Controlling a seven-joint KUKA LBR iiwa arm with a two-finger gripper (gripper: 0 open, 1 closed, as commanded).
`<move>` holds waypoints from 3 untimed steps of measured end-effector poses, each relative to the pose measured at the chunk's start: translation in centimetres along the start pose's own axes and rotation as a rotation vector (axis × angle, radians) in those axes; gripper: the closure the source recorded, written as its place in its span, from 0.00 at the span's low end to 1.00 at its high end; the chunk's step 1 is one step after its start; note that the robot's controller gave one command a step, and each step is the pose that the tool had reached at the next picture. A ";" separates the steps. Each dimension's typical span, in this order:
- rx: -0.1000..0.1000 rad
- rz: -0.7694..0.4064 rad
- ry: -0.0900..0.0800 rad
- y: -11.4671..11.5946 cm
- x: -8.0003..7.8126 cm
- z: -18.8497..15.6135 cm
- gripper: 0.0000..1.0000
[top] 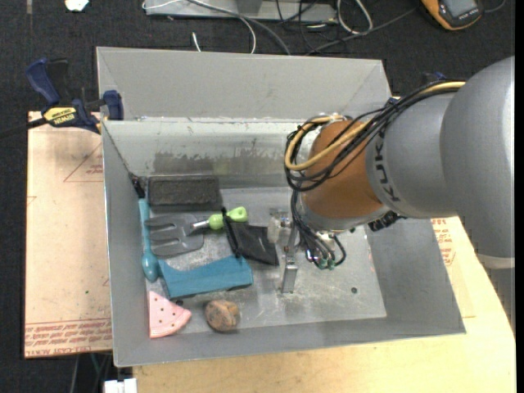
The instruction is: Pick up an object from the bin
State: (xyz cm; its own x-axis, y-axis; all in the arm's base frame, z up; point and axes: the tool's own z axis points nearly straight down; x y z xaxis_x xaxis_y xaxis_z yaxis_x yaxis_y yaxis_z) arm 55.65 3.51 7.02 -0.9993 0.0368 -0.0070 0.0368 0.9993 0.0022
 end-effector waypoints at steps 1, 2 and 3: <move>0.000 -0.088 0.001 2.6 0.2 -0.1 0.00; -0.002 -0.134 0.004 3.7 0.3 0.0 0.00; -0.001 -0.134 0.002 3.6 0.3 -0.1 1.00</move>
Offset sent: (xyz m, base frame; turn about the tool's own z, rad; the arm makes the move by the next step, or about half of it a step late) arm 0.0000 0.0000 0.0000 0.0000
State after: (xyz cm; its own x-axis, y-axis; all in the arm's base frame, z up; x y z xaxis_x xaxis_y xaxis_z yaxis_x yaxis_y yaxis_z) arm 55.52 7.14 7.09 -0.9952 -0.0973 -0.0049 -0.0973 0.9953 0.0024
